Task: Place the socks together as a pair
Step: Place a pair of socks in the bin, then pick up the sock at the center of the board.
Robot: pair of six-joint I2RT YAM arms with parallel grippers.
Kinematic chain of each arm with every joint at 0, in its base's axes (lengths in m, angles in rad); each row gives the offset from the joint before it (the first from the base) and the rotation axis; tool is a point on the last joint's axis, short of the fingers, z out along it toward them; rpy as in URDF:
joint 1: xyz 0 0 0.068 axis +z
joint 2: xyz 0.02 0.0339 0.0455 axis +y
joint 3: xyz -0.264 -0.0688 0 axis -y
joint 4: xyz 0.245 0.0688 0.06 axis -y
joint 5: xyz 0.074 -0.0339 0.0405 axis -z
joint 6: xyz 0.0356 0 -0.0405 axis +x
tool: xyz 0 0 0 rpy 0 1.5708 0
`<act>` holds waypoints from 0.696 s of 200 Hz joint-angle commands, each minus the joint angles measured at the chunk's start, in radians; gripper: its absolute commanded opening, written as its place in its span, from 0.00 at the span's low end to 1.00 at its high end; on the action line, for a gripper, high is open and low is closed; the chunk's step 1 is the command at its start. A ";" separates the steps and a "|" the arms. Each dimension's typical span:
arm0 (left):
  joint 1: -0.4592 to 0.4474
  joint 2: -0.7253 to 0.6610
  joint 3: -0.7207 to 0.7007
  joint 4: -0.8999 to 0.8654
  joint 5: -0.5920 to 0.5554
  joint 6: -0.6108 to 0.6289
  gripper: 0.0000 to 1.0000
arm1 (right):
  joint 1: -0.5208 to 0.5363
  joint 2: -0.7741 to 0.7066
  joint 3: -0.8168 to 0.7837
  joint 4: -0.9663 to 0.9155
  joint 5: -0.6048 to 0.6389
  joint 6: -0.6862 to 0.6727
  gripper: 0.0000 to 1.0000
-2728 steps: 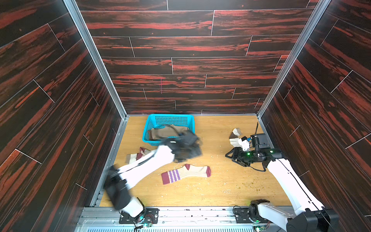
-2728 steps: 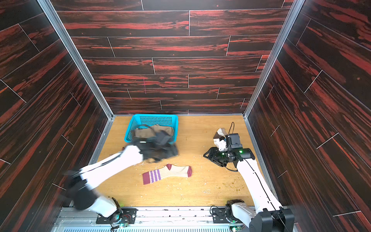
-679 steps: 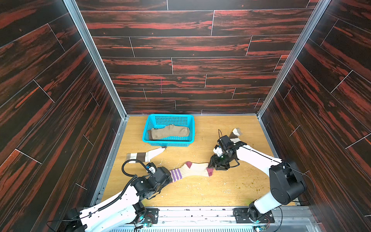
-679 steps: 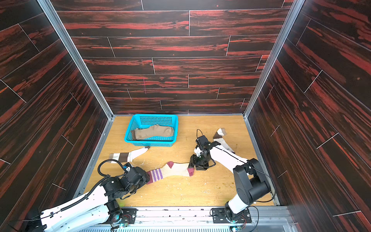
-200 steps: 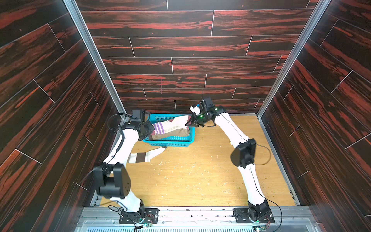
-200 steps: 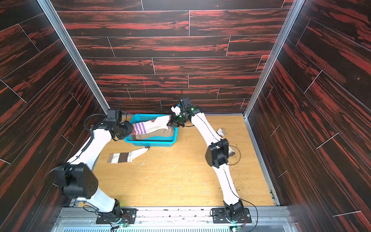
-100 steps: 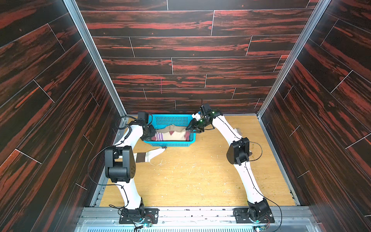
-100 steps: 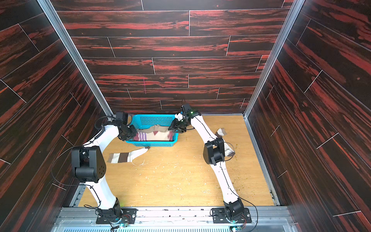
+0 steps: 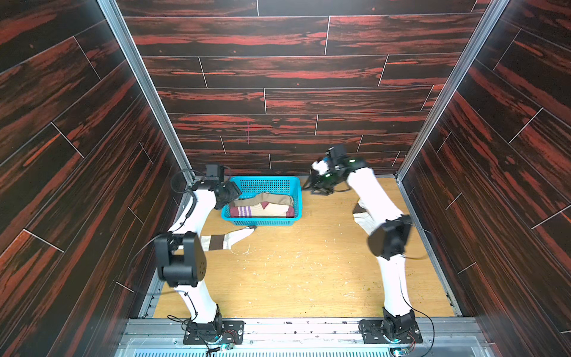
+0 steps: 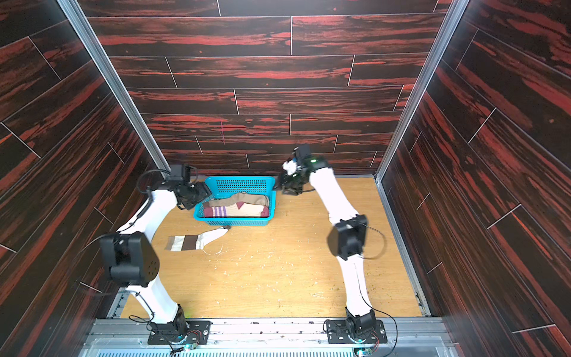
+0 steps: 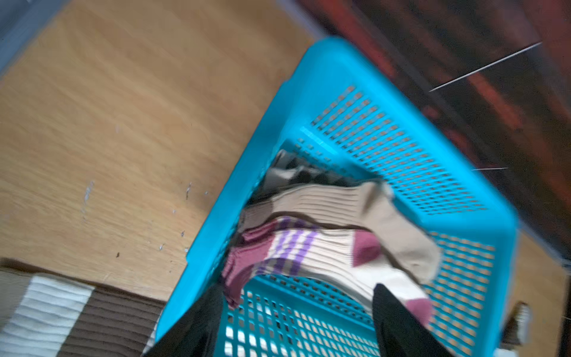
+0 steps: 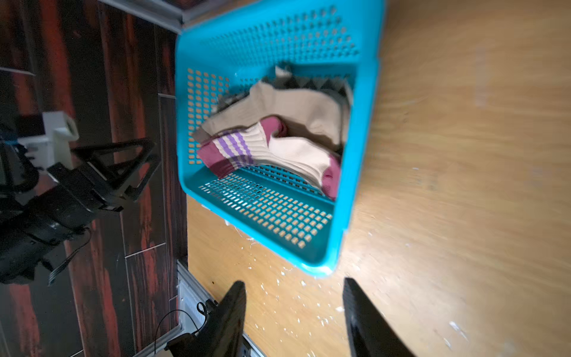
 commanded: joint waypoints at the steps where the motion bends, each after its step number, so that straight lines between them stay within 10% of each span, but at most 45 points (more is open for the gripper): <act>1: -0.077 -0.155 0.062 -0.008 -0.012 0.029 0.82 | -0.157 -0.161 -0.208 0.000 0.087 -0.056 0.55; 68: -0.489 -0.279 -0.104 -0.029 -0.088 0.062 0.82 | -0.543 -0.297 -0.817 0.218 0.208 -0.078 0.55; 139: -0.646 -0.387 -0.303 0.003 -0.131 -0.015 0.82 | -0.617 -0.222 -0.938 0.307 0.210 -0.014 0.54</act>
